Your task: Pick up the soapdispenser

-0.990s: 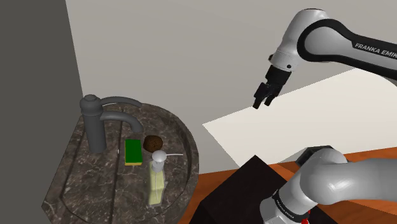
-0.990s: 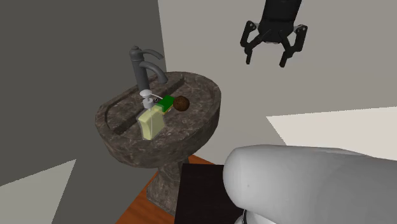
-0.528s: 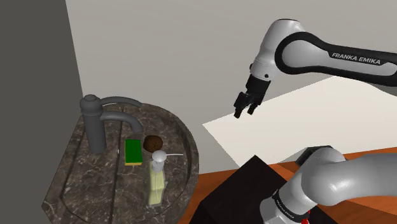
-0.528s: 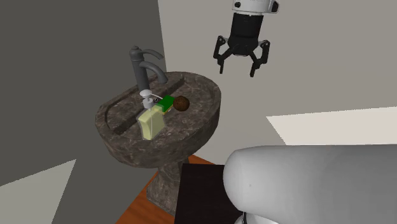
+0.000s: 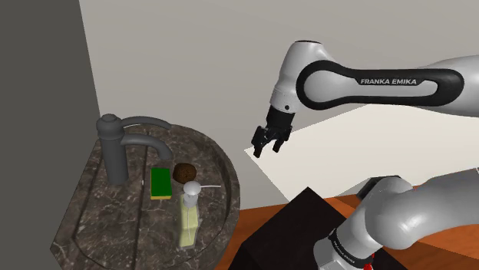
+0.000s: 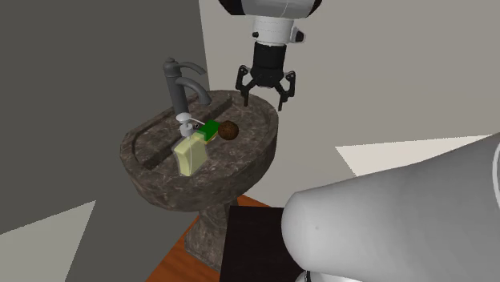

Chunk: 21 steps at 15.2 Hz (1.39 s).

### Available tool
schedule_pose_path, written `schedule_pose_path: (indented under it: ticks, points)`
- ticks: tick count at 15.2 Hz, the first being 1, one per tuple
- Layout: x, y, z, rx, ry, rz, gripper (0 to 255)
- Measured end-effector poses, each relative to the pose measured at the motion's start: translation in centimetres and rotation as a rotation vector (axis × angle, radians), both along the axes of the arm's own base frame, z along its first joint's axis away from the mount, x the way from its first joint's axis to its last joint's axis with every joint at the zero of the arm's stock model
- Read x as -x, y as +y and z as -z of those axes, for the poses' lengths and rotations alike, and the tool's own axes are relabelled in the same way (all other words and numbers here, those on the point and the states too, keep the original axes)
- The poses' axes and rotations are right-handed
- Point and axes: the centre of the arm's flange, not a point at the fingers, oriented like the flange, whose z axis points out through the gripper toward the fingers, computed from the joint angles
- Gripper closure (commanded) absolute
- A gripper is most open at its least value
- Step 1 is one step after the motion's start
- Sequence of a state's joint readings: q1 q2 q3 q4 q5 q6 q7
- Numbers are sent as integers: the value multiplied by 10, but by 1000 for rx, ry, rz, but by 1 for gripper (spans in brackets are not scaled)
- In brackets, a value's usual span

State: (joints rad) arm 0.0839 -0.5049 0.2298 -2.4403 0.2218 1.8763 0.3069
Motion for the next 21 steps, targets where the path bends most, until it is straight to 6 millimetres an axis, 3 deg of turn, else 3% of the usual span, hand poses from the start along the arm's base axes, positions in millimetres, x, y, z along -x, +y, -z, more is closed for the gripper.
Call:
schedule_pose_path:
  ticks: [8,21]
  points:
    - [-37,90,50,-17,28,10,0]
    - [-87,218,139,-43,74,27,0]
